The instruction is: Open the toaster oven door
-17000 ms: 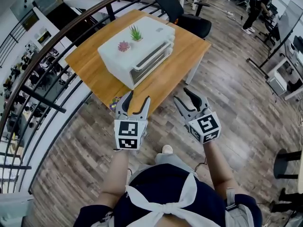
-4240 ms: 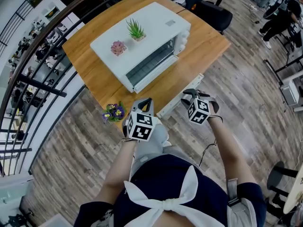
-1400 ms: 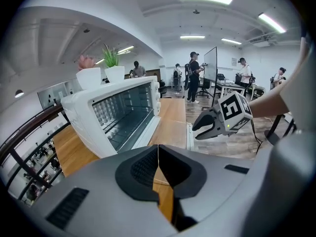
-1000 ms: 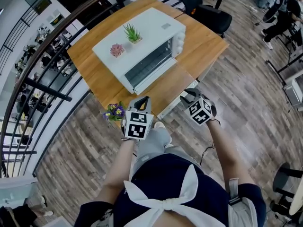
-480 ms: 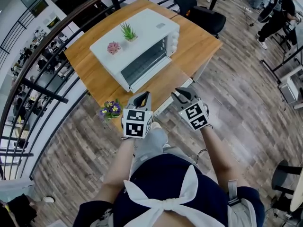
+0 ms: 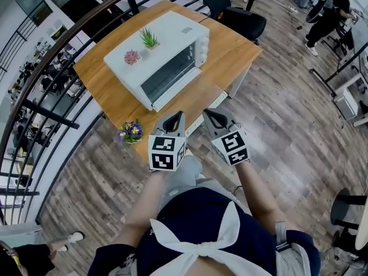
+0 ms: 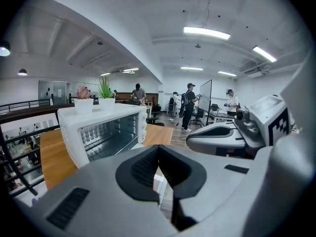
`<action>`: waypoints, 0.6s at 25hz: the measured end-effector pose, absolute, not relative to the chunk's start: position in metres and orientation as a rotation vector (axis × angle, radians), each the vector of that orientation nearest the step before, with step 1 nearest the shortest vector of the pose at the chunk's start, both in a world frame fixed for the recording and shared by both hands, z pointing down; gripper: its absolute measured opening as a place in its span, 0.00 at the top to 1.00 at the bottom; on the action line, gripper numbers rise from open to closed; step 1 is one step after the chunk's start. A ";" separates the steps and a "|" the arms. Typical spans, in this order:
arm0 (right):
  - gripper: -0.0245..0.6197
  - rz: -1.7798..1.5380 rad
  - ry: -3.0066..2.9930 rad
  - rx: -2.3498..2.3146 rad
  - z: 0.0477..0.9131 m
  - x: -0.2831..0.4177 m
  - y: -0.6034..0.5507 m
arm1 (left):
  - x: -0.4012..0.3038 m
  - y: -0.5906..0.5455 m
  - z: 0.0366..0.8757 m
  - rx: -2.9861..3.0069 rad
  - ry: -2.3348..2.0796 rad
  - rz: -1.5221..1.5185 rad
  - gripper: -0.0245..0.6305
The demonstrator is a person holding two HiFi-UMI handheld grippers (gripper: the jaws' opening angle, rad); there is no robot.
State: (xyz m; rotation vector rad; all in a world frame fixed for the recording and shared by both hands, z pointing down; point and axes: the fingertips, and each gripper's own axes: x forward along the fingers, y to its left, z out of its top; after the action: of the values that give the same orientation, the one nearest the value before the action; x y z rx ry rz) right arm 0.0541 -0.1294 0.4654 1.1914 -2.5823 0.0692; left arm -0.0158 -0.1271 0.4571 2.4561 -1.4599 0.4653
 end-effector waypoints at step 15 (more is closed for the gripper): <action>0.96 0.178 -2.648 1.275 0.446 0.060 -0.102 | 0.003 -0.105 0.444 2.510 -1.394 0.382 0.93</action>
State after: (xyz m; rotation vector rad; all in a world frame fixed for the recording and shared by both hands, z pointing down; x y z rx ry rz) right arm 0.0600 -0.1020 0.4456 1.2749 -2.6476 0.1776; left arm 0.0026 -0.1050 0.4442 2.5100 -1.3940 0.3820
